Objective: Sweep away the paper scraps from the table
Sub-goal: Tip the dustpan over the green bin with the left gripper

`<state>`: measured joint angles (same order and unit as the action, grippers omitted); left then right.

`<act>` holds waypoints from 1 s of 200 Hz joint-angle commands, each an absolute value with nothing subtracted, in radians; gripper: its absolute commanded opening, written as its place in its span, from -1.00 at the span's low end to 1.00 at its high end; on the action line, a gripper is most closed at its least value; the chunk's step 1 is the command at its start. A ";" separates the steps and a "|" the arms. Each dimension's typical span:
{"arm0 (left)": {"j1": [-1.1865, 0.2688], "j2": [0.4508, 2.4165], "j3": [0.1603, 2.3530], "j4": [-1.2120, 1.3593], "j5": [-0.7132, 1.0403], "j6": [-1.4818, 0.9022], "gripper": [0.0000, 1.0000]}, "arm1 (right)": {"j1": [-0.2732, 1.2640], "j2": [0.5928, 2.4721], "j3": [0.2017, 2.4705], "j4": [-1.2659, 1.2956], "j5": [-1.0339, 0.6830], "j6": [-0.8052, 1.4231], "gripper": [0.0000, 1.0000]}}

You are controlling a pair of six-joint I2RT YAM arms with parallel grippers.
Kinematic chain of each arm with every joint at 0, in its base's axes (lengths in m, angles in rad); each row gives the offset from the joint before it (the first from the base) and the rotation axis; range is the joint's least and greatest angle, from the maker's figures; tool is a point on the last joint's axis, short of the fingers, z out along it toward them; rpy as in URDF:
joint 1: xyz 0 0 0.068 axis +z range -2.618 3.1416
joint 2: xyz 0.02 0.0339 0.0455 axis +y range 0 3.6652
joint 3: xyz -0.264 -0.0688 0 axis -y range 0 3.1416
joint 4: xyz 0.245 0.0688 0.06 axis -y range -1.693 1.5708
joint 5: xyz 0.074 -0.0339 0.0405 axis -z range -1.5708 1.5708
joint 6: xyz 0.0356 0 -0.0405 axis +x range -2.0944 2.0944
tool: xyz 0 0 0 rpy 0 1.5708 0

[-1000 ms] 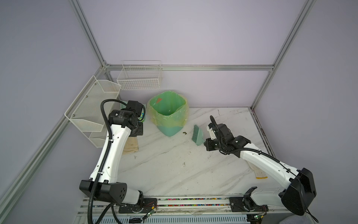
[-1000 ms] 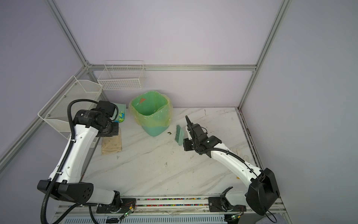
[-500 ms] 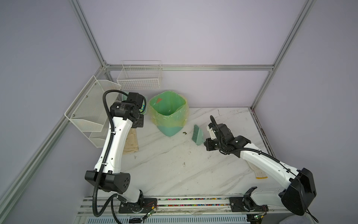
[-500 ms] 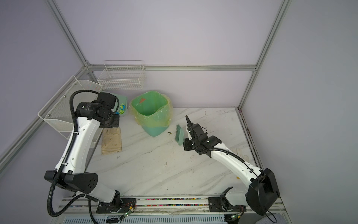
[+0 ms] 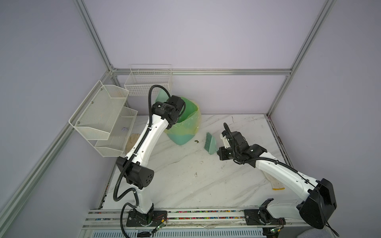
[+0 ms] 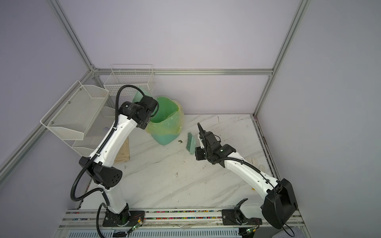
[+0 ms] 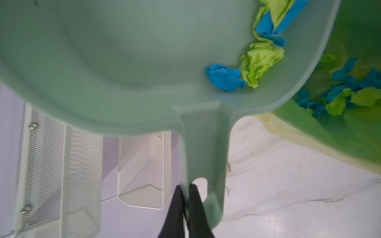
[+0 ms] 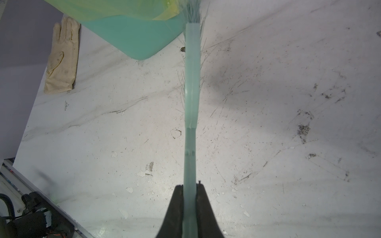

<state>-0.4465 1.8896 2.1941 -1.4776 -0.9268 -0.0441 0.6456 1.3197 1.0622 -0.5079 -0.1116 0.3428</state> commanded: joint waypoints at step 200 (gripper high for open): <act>-0.588 1.749 1.727 -0.975 -1.505 0.393 -1.00 | 0.635 1.312 1.073 -0.471 -0.127 0.328 -1.00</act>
